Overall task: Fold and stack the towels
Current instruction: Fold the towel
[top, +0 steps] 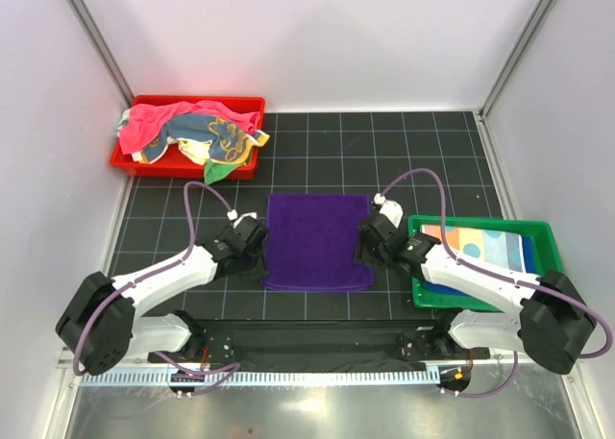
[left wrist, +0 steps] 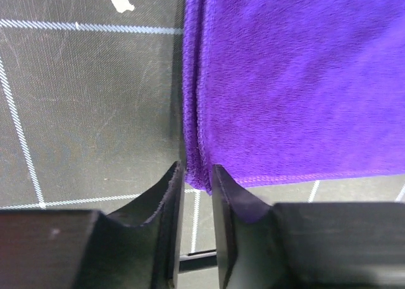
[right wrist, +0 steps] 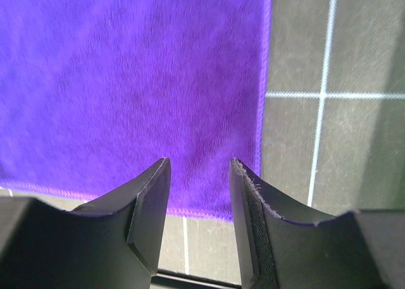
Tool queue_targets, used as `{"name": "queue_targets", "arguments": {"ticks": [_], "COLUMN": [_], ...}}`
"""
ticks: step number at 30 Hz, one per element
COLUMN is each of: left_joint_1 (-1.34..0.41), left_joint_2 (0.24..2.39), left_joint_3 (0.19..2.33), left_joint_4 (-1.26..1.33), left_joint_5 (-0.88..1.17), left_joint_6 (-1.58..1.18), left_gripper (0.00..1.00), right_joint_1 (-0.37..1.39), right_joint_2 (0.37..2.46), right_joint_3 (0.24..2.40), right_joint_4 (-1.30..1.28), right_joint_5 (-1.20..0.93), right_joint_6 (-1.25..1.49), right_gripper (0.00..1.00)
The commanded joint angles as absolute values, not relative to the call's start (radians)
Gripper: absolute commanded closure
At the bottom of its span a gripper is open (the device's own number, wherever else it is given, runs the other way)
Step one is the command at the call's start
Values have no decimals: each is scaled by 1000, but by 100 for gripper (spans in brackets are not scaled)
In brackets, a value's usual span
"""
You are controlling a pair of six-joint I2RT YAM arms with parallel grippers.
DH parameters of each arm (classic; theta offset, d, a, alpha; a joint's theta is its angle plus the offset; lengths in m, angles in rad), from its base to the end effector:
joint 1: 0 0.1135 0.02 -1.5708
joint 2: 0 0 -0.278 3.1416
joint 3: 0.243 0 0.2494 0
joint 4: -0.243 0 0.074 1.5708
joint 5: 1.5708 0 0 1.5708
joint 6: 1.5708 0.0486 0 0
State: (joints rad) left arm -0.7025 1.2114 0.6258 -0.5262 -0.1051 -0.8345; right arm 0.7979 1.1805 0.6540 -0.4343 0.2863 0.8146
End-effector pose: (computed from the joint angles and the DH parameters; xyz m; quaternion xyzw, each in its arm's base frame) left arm 0.1646 -0.1327 0.1803 -0.0760 0.9695 -0.1211 0.1989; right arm 0.1654 0.1499 0.2020 0.0507 0.9437 0.1203 0.3039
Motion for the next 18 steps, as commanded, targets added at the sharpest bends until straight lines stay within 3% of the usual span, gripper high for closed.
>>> {"name": "queue_targets", "arguments": {"ticks": [1, 3, 11, 14, 18], "left_joint_1": [-712, -712, -712, -712, -712], "left_joint_2": [1232, 1239, 1226, 1198, 1125], "left_joint_3": [618, 604, 592, 614, 676], "left_joint_4": [-492, -488, -505, -549, -633], "left_joint_5": [-133, -141, -167, -186, -202], "left_joint_6": [-822, -825, -831, -828, -812], "left_gripper": [74, 81, 89, 87, 72], "right_joint_1": [779, 779, 772, 756, 668], "right_joint_2": [1195, 1206, 1230, 1213, 1207], "right_joint_3": [704, 700, 666, 683, 739], "right_joint_4": [-426, -416, -387, -409, -436], "right_joint_5": [301, 295, 282, 285, 244], "right_joint_6": [793, 795, 799, 778, 729], "right_gripper": [51, 51, 51, 51, 50]}}
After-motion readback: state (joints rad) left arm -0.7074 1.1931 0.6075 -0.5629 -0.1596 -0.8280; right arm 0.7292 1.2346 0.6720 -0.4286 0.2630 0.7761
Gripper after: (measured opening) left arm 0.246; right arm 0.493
